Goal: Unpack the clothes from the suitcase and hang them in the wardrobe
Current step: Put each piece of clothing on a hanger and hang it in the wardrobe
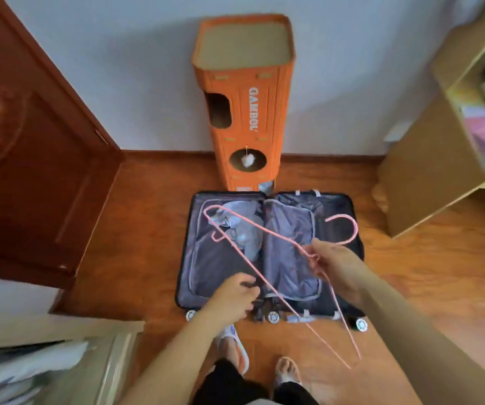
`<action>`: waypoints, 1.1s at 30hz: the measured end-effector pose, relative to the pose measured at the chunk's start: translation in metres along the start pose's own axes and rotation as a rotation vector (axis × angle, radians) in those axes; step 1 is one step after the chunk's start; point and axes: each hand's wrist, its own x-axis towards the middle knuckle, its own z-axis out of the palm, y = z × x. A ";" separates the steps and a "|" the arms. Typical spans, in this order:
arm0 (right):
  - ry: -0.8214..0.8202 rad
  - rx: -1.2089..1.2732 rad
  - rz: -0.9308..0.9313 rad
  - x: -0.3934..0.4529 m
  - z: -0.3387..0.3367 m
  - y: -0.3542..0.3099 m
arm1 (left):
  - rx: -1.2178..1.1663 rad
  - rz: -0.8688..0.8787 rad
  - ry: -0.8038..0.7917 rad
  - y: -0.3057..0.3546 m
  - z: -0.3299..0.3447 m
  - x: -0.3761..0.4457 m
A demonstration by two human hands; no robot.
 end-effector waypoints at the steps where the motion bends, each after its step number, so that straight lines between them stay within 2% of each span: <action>1: 0.083 -0.051 -0.029 0.012 -0.007 0.004 | 0.131 -0.035 -0.002 -0.010 -0.009 0.019; 3: 0.229 -0.081 -0.036 0.036 -0.023 0.017 | 0.230 -0.112 0.002 -0.032 -0.031 0.053; 7: 0.478 -0.068 0.053 0.102 -0.047 0.066 | 0.254 -0.308 0.047 -0.080 -0.071 0.114; 13: 0.602 -0.107 0.107 0.264 -0.030 0.176 | 0.605 -0.374 -0.112 -0.196 -0.110 0.280; 15: 0.640 -0.118 0.096 0.319 -0.018 0.211 | 0.721 -0.359 -0.133 -0.220 -0.109 0.346; 19: 0.688 -0.194 -0.004 0.418 -0.005 0.263 | 0.954 -0.238 -0.076 -0.257 -0.093 0.497; 26: 0.737 -0.141 -0.100 0.515 -0.018 0.341 | 1.027 0.133 0.297 -0.260 -0.072 0.729; 28: 0.721 -0.132 -0.088 0.520 -0.021 0.357 | 1.172 0.161 0.298 -0.257 -0.080 0.762; 30: 0.718 -0.123 -0.061 0.516 -0.024 0.366 | 1.217 0.183 0.280 -0.257 -0.083 0.764; 33: 0.732 -0.096 -0.003 0.485 -0.023 0.363 | 1.014 0.173 0.299 -0.252 -0.075 0.710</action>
